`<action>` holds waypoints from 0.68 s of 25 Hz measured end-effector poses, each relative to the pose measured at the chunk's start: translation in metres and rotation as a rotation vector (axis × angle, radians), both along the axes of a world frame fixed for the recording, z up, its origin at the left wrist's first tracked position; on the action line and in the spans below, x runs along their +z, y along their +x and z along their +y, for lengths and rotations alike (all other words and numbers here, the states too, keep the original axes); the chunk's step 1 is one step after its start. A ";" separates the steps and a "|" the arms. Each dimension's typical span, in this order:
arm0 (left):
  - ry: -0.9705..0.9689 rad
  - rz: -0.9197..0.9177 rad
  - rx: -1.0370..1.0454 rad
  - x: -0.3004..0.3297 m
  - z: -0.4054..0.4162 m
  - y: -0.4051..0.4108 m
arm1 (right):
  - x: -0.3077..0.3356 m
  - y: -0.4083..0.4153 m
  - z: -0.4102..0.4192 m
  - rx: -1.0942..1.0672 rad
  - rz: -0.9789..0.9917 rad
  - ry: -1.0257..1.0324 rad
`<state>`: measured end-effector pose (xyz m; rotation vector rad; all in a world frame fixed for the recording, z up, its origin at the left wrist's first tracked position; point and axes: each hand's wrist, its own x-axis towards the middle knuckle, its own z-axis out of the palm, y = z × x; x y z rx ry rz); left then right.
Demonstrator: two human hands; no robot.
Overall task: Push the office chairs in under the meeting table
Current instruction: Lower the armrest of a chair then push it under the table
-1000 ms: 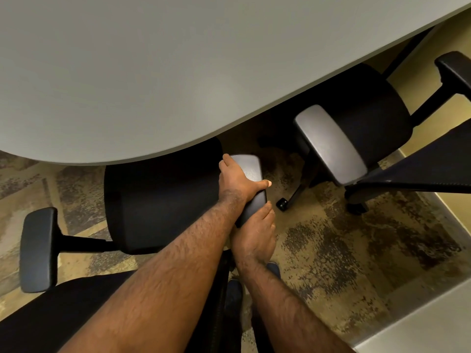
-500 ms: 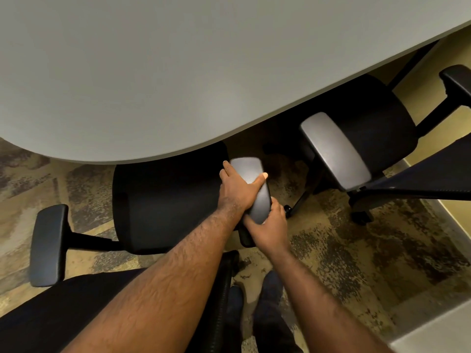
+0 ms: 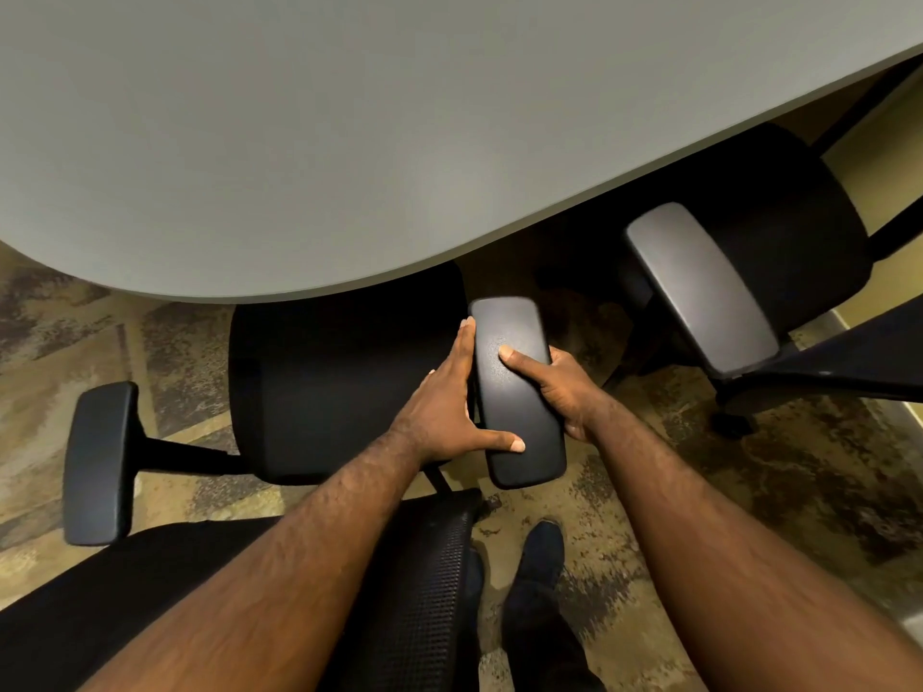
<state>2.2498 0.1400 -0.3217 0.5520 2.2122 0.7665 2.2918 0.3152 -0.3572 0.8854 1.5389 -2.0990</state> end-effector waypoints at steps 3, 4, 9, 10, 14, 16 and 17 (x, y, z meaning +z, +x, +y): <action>-0.040 -0.006 -0.015 -0.002 0.002 -0.002 | -0.005 -0.001 0.001 0.008 0.029 0.023; -0.056 -0.007 -0.025 -0.005 0.002 -0.002 | -0.008 -0.001 0.000 -0.003 0.031 0.041; -0.089 -0.067 -0.030 -0.030 0.002 0.000 | -0.030 0.003 -0.005 -0.033 -0.005 0.074; -0.082 -0.087 -0.015 -0.037 0.002 0.000 | -0.037 0.003 -0.005 -0.033 -0.018 0.068; -0.012 -0.195 0.079 -0.061 0.005 0.005 | -0.059 0.004 -0.007 -0.036 -0.066 0.024; -0.013 -0.238 0.130 -0.072 0.007 0.007 | -0.072 0.005 -0.008 -0.045 -0.072 0.011; -0.009 -0.256 0.157 -0.077 0.008 0.007 | -0.076 0.006 -0.008 -0.051 -0.073 0.010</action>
